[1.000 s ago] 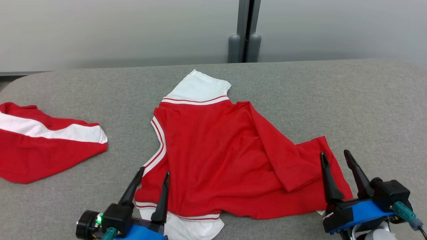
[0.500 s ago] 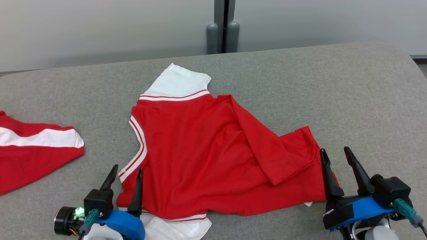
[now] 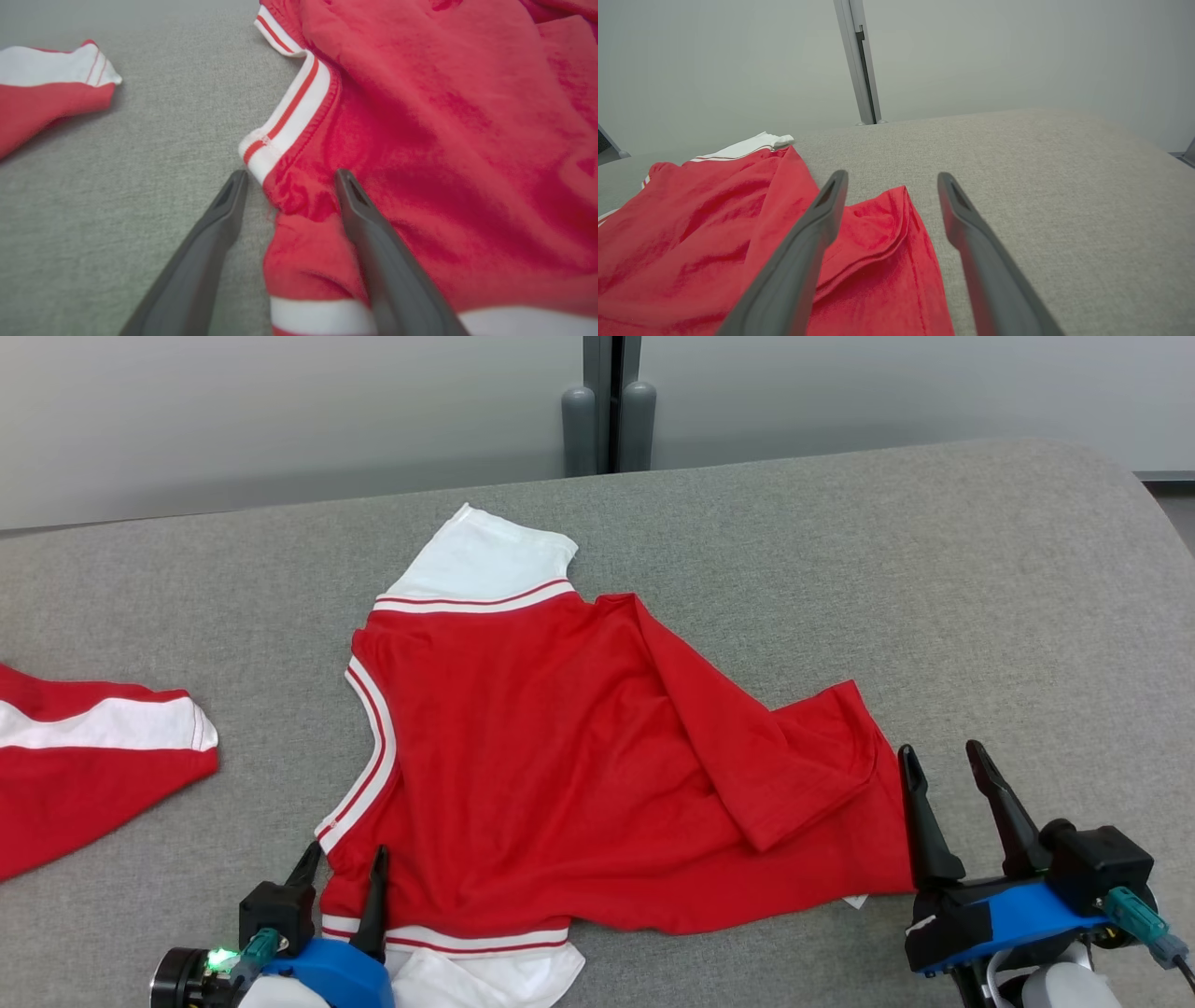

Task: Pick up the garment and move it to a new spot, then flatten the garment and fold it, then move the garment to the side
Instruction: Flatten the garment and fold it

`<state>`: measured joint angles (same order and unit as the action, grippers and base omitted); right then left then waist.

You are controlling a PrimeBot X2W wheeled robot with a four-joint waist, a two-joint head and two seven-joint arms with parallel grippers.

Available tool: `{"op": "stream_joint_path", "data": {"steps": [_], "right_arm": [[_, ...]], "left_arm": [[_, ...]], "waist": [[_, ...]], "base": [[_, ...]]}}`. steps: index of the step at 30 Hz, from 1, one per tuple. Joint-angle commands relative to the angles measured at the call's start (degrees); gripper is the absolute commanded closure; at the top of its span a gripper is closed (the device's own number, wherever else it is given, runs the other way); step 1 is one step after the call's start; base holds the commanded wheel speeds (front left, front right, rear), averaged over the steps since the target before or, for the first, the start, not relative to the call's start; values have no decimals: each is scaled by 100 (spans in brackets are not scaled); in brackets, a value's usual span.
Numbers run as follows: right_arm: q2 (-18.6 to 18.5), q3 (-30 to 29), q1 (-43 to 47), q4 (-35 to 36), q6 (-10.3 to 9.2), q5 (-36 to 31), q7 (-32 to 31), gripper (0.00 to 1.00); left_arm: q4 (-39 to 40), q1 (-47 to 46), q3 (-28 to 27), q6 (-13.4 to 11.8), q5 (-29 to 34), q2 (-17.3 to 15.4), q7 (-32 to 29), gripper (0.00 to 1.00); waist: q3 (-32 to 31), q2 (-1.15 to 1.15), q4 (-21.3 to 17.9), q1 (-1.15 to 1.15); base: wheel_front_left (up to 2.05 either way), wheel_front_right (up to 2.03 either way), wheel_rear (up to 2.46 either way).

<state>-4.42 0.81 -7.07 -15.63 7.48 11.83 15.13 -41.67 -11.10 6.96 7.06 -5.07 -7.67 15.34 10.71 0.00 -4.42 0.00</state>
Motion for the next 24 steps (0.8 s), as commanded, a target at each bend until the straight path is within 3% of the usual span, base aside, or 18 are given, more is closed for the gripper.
{"op": "stream_joint_path", "data": {"steps": [1,2,3,14,22,23,24], "right_arm": [[9,-6,-53,5,3,0,2,0],[12,4,-65,1,3,3,2,0],[12,13,-89,2,3,12,2,0],[-21,-27,-151,62,2,10,2,0],[1,27,-252,28,3,44,2,0],[6,34,-252,25,3,43,2,0],[9,27,-254,25,2,45,2,0]], "left_arm": [[-122,-45,42,-3,-29,22,-37,0],[-207,-79,88,8,-27,26,-43,14],[-326,-187,192,29,-39,46,-50,100],[285,-899,254,54,-252,-73,-21,100],[-123,-1389,188,40,-434,-197,-20,100],[-158,-1432,166,40,-442,-201,-19,77],[-160,-1454,144,38,-430,-200,-20,0]], "waist": [[4,0,-3,0],[5,0,-7,0],[12,0,-11,0],[140,0,-67,0],[269,0,-221,0],[274,0,-240,0],[275,0,-248,0]], "base": [[0,0,0],[0,0,0],[0,0,0],[0,0,0],[0,0,0],[0,0,0],[0,0,0]]}}
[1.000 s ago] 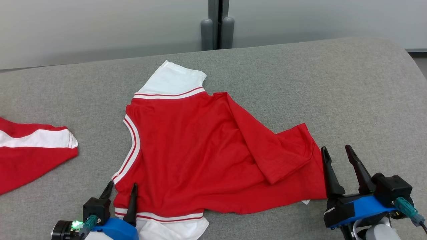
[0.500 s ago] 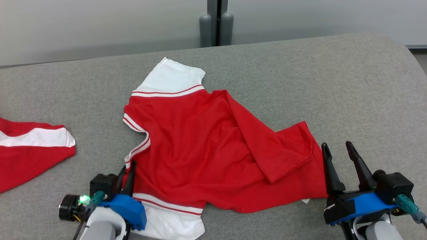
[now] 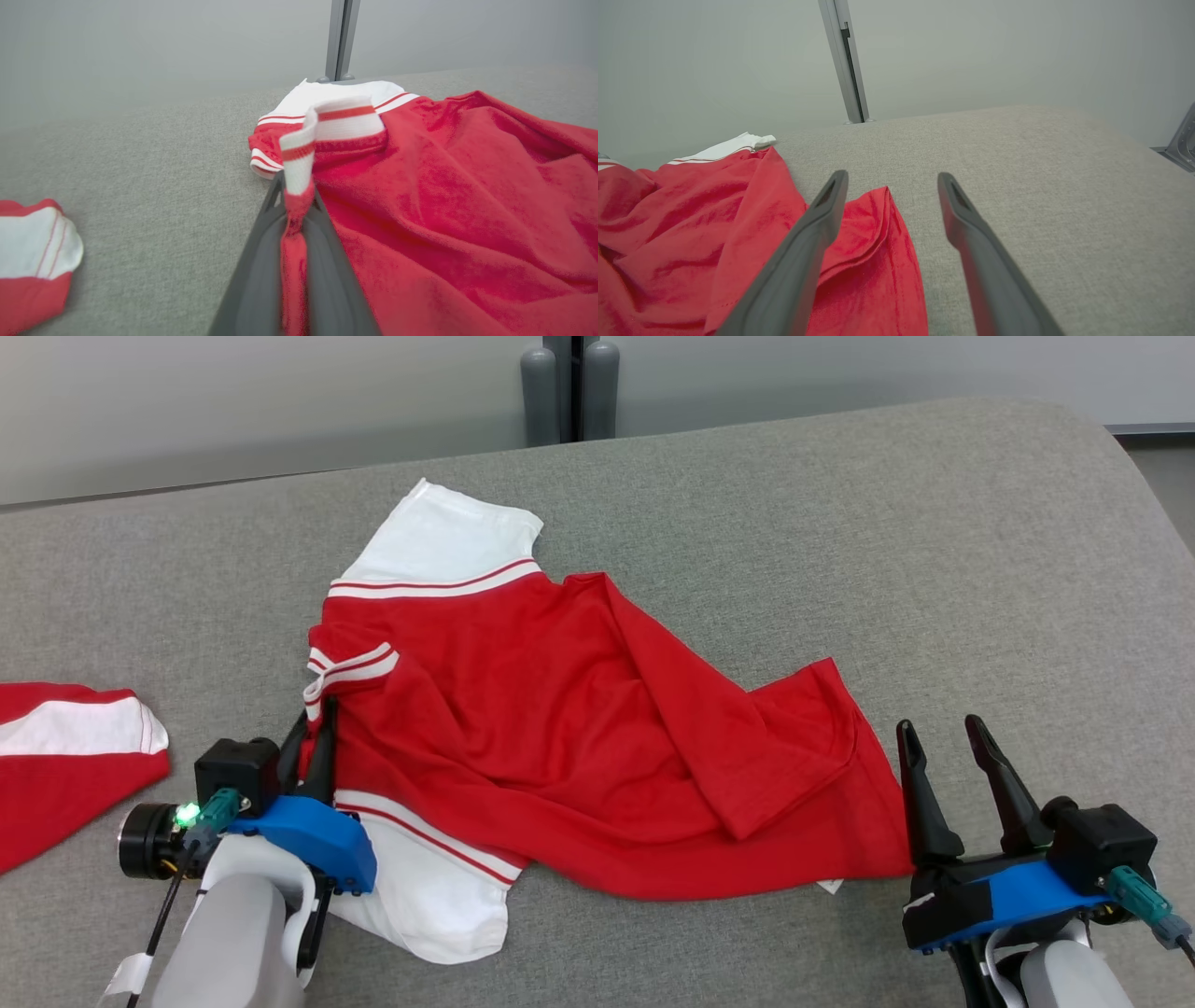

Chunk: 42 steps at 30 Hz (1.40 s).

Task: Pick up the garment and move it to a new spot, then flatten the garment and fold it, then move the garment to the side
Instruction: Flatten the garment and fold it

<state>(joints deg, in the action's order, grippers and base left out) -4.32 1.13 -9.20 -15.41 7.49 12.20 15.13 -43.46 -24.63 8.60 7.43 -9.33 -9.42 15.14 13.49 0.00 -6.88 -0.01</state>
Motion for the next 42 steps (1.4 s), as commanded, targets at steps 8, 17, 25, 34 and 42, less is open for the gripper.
{"op": "stream_joint_path", "data": {"steps": [8,17,25,34,42], "right_arm": [[28,-114,98,-19,2,-29,2,0],[52,-119,240,-46,1,-33,2,0],[57,-97,375,-80,2,-60,2,0],[28,-241,689,-106,1,-128,2,0],[-59,-396,940,-193,2,-162,2,0]], "left_arm": [[911,428,-387,-130,85,107,0,0],[2027,1421,-558,-115,293,389,0,0],[2564,1933,-672,-154,329,544,0,0],[3541,2622,-1078,-295,357,641,0,0],[3821,2910,-1200,-427,255,653,0,0]], "waist": [[-152,0,90,1],[-412,0,352,1],[-645,0,468,1],[-913,0,537,1],[-939,0,541,1]], "base": [[0,0,0],[0,0,0],[0,0,0],[0,0,0],[0,0,0]]}}
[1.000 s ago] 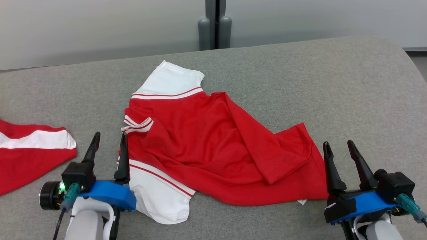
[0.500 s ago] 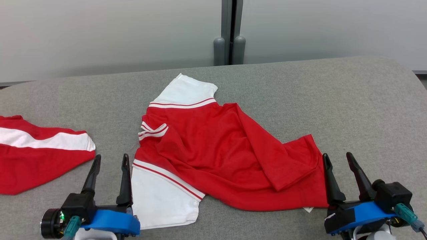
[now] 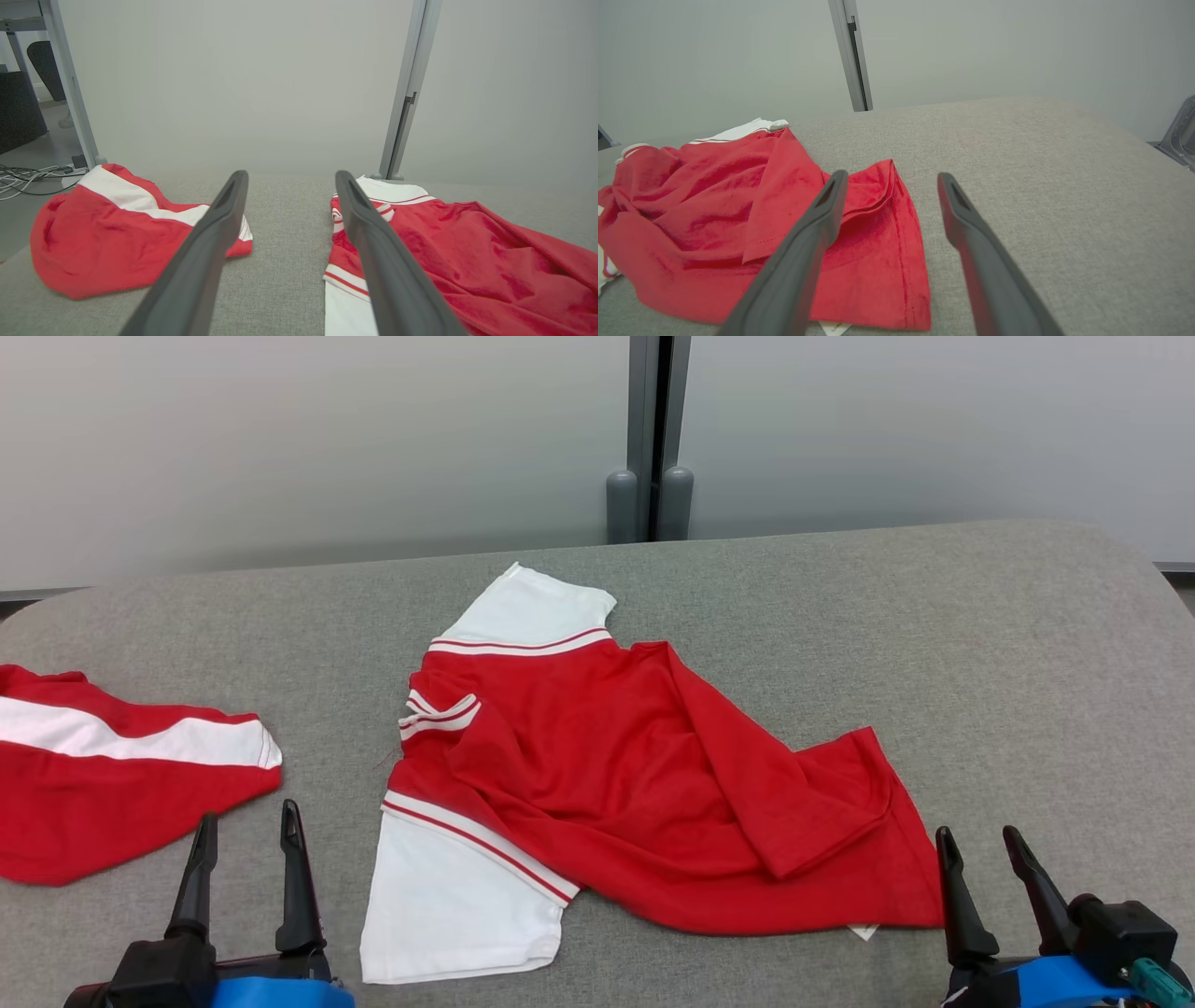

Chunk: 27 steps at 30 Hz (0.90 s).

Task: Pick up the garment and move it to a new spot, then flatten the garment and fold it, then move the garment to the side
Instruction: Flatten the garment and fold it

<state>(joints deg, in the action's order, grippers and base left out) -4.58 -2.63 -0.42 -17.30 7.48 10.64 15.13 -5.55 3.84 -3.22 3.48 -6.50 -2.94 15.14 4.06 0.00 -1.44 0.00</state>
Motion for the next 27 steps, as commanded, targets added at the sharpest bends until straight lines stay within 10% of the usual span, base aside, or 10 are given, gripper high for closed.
{"op": "stream_joint_path", "data": {"steps": [1,27], "right_arm": [[-27,-32,71,-2,3,-16,2,0],[-444,1679,-1175,-1219,2,30,2,0]], "left_arm": [[40,65,-4,-47,-46,6,0,0],[-11,-329,407,-205,-130,6,0,0]], "waist": [[11,0,1,0],[437,0,362,0]], "base": [[0,0,0],[0,0,0]]}}
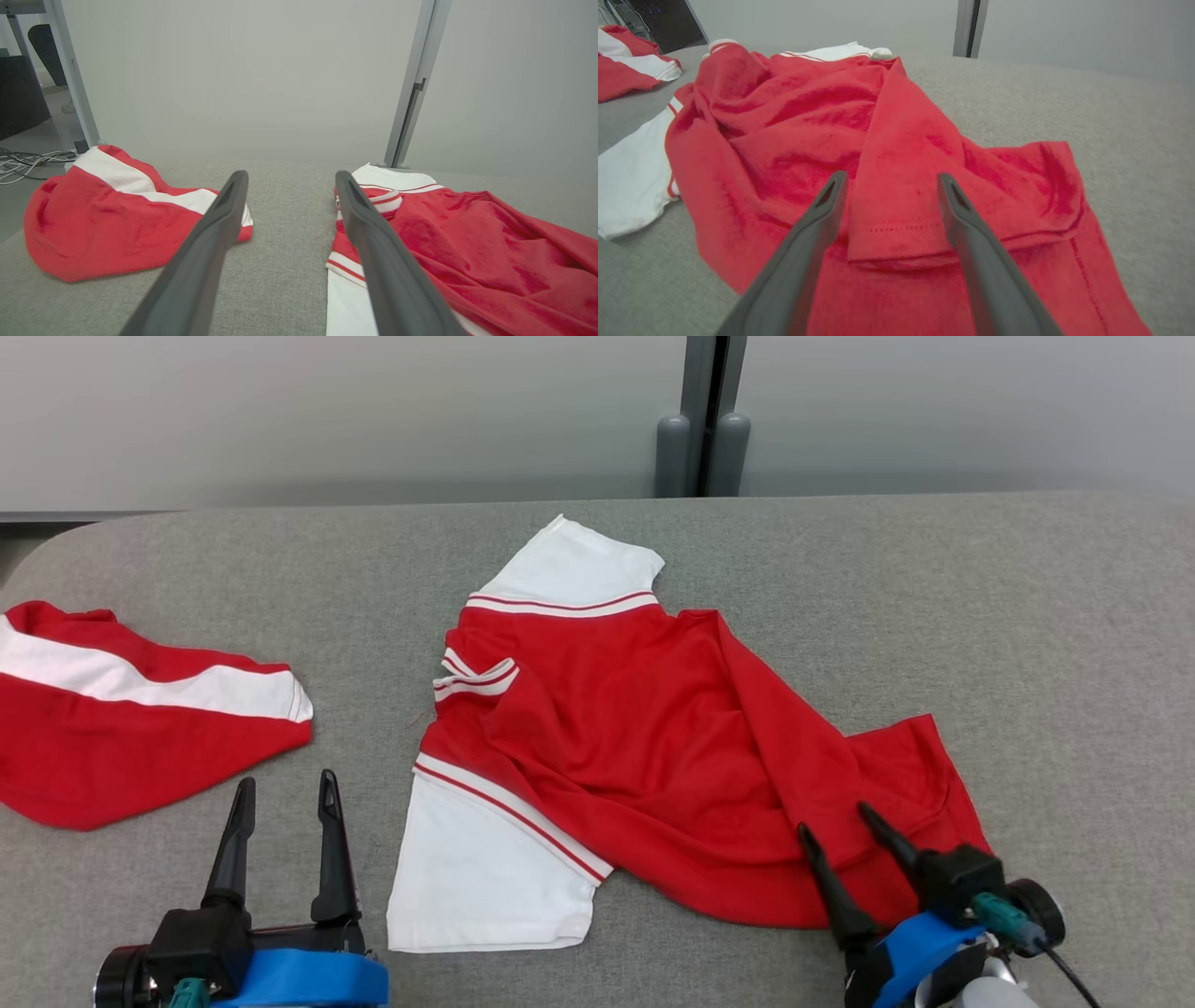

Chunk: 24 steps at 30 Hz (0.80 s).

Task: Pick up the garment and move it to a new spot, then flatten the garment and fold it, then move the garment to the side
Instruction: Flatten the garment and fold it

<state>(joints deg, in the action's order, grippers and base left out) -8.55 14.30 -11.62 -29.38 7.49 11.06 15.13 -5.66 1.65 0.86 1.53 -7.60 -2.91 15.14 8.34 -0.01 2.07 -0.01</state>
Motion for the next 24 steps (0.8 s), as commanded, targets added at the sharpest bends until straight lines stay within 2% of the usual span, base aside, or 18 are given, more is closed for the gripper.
{"op": "stream_joint_path", "data": {"steps": [1,4,9,10,12,16,24], "right_arm": [[-79,114,-95,-136,1,-61,2,0],[-217,388,-316,-584,1,-239,-2,0],[-248,492,-721,-1340,1,-709,-68,0],[-229,488,-806,-1481,1,-774,-86,8],[-212,478,-961,-1713,0,-800,-81,100],[-267,316,-1322,-1892,0,-713,-25,100],[-519,171,-2203,-1804,1,-378,9,100]], "left_arm": [[-5,-114,9,-9,-23,2,0,0],[-21,-144,48,-24,-31,2,0,0],[-25,-201,89,-51,-47,3,0,0],[-32,-208,99,-52,-55,3,0,0],[-43,-215,121,-53,-79,3,0,0],[-47,-215,137,-70,-84,3,0,0],[-51,-274,204,-91,-148,3,0,0]], "waist": [[22,1,25,1],[52,1,65,1],[107,1,80,1],[111,1,85,1],[113,1,92,1],[117,1,94,1],[204,1,108,1]], "base": [[0,0,0],[0,0,0],[0,0,0],[0,0,0],[0,0,0],[0,0,0],[0,0,0]]}}
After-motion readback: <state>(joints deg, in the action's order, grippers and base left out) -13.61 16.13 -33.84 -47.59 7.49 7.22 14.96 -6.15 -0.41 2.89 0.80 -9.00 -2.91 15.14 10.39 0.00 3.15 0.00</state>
